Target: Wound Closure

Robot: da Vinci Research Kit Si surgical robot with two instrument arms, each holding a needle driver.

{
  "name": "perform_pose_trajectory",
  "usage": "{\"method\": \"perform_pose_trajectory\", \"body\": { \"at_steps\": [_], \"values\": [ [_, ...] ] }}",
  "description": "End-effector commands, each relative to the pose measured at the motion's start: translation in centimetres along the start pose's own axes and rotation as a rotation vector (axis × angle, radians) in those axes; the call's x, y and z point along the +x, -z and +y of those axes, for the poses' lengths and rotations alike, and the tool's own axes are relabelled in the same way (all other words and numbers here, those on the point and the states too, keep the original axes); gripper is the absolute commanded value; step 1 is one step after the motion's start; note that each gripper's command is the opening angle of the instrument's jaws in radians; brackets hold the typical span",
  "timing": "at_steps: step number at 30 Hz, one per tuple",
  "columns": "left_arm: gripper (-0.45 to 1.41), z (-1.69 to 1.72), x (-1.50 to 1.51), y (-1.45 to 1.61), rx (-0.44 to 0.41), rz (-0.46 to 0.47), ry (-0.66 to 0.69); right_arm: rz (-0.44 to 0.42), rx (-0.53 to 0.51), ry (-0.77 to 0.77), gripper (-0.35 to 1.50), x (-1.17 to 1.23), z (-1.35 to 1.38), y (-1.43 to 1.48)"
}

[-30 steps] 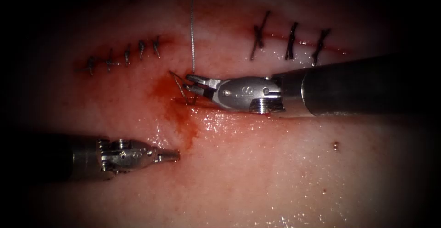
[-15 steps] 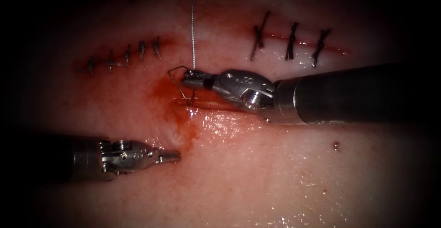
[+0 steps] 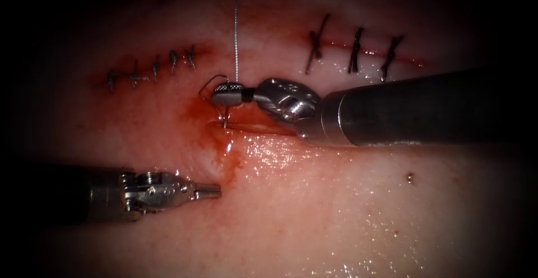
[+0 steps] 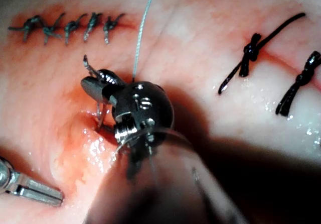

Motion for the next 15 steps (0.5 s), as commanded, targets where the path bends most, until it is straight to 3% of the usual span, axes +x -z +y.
{"method": "perform_pose_trajectory", "body": {
  "at_steps": [1, 10, 15],
  "values": [
    [-0.45, 0.06, -0.02, -0.09, -0.003, -0.001, 0.001, 0.002, -0.015, 0.003, -0.35, 0.0, 0.01, -0.03],
    [-0.45, 0.08, -0.03, -0.1, -0.002, -0.001, 0.0, 0.039, -0.11, 0.253, -0.35, 0.19, 0.11, 0.11],
    [-0.45, 0.08, -0.03, -0.1, -0.002, -0.001, 0.0, 0.046, -0.129, 0.313, -0.35, 0.24, 0.12, 0.11]
  ]
}}
